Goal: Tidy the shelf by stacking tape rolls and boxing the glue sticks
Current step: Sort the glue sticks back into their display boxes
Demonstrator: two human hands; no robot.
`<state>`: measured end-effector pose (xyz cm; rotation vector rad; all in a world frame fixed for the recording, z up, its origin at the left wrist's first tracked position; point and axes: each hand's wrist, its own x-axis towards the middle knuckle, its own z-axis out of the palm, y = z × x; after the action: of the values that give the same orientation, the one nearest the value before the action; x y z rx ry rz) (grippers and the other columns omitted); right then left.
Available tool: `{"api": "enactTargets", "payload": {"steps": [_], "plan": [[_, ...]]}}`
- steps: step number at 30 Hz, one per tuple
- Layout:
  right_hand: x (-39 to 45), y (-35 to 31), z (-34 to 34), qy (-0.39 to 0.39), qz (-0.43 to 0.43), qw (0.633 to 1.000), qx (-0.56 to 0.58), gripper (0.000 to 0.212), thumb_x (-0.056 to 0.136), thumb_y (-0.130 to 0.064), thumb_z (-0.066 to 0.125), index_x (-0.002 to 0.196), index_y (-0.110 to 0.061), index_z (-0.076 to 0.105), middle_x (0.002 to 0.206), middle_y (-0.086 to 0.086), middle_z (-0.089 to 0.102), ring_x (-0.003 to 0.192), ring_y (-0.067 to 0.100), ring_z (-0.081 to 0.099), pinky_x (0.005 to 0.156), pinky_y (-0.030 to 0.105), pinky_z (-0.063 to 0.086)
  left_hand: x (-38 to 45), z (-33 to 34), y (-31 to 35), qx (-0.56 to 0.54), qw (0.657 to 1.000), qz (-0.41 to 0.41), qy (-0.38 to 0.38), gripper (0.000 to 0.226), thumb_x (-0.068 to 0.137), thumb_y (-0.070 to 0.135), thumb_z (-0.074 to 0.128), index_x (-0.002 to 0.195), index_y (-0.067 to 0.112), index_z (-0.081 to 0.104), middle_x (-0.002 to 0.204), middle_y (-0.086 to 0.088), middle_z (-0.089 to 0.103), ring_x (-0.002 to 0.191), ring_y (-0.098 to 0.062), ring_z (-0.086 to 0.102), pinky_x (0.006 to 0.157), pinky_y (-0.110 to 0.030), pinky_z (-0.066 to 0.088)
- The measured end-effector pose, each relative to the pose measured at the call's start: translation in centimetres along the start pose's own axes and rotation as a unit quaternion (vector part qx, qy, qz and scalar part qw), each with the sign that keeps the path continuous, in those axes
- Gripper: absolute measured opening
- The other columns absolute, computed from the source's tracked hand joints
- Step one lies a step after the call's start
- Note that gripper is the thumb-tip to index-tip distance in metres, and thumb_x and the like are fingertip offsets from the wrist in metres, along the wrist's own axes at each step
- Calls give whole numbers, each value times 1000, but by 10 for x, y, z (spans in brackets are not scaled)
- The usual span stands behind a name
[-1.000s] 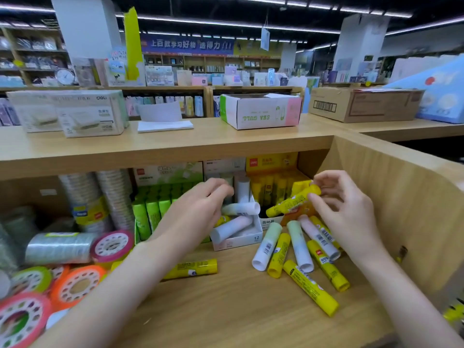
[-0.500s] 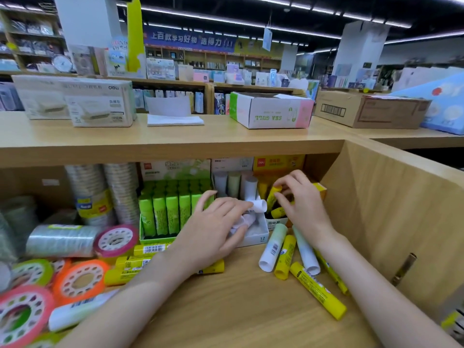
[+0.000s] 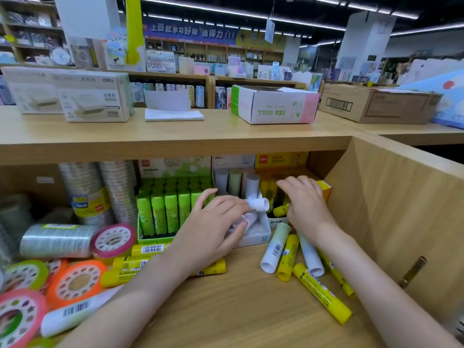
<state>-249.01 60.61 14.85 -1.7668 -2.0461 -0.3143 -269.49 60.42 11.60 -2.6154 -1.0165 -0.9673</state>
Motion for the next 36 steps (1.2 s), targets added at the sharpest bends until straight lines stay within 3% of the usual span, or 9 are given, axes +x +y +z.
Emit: {"api": "enactTargets", "payload": {"steps": [3,6,11,15,17,21,23,30,36], "plan": [[-9,7,-11,-7,41,994,98,64,84,14,40,141,-15,34,145,12,33,137,27,22,109,36,23,0,0,0,-6,1000,2,3,32,95,32,35,109,23,61,112,12,62,110,-5,51,108,-30,15],[-20,25,-22,90,-28,995,43,47,80,0,62,126,-8,53,120,14,56,120,35,44,99,45,35,0,1,-1,-1,1000,2,2,32,95,32,34,110,23,61,112,12,62,111,-5,51,108,-31,16],[-24,45,-5,71,-88,993,-44,38,58,-4,84,92,-12,67,85,4,68,97,38,58,83,52,42,0,2,-2,5,1000,-1,-3,32,94,30,35,109,21,62,110,11,63,111,-6,51,108,-32,16],[-22,33,-22,95,-5,985,146,28,70,-8,77,93,-17,65,91,5,56,99,22,51,85,30,36,0,1,0,5,1000,-1,-2,32,94,29,35,109,21,63,109,11,63,111,-6,51,109,-30,13],[-19,31,-30,83,36,965,244,28,76,-12,73,97,-23,57,90,2,56,84,15,52,72,19,36,1,1,0,7,1000,-1,-2,32,94,29,35,108,21,63,109,11,63,111,-7,52,109,-30,14],[-12,29,-33,80,108,909,394,34,78,1,68,101,-17,50,86,1,61,81,19,57,72,28,49,1,1,0,7,1000,-2,-1,33,94,29,34,108,21,63,109,11,63,110,-8,53,109,-30,13],[-10,28,-34,72,140,886,437,35,78,1,68,101,-14,47,84,3,61,78,16,57,70,24,48,1,1,-1,8,1000,0,-1,32,95,28,34,107,21,62,109,11,63,110,-8,52,109,-30,12],[-16,16,-30,128,31,964,231,21,80,-10,68,88,-20,52,90,4,59,76,23,58,67,29,44,0,2,-1,14,1000,0,-2,29,94,28,35,106,21,61,108,11,63,109,-8,52,108,-31,14],[-27,10,-25,109,-2,935,337,17,91,-7,51,99,-17,41,90,7,52,73,13,62,63,21,50,0,2,-1,13,1000,2,2,29,94,27,35,104,20,61,107,11,63,109,-8,52,108,-32,16]]}}
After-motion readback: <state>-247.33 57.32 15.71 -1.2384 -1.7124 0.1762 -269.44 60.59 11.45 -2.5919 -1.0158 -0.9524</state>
